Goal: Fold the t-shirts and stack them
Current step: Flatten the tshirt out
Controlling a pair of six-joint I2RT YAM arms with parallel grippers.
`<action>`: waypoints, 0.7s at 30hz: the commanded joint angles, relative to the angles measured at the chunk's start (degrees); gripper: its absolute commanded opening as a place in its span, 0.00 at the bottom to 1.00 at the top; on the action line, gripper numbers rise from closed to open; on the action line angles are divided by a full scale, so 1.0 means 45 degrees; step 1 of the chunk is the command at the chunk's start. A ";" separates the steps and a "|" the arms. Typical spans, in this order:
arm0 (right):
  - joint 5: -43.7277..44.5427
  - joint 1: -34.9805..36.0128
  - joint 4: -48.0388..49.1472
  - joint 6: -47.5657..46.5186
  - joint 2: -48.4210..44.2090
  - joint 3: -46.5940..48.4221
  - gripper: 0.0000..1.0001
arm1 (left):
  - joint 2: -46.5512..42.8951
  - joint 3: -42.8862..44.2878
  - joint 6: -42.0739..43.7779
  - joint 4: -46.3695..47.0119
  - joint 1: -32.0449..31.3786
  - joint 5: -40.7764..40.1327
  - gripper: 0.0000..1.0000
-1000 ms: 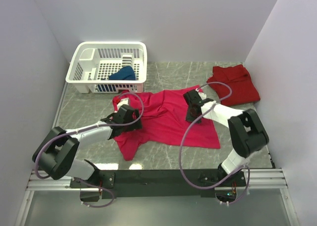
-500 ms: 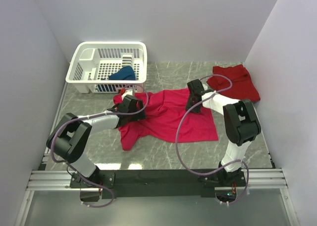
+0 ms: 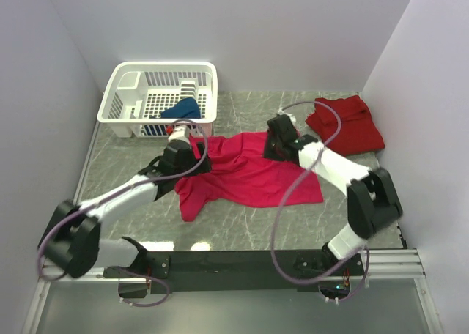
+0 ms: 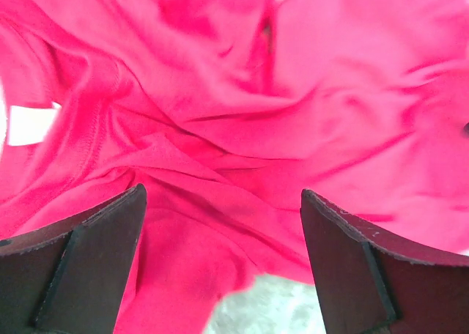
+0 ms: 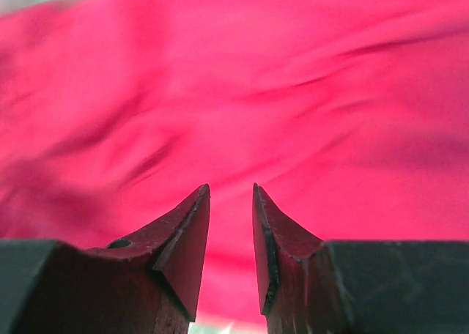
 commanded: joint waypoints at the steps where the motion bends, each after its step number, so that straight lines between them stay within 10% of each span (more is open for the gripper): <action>1: -0.0323 0.1759 0.0893 0.0428 -0.1578 -0.0575 0.37 | -0.2069 -0.0897 -0.0610 -0.0729 -0.0010 -0.0778 0.92; 11: -0.0716 0.6368 0.0780 0.1680 0.0958 0.1059 0.36 | -0.4243 -0.2403 -0.1393 -0.2490 0.1453 -0.0646 0.95; 21: -0.0794 0.7738 0.0329 0.2500 0.2795 0.2235 0.35 | -0.5336 -0.3264 -0.1765 -0.2802 0.1493 -0.0136 0.95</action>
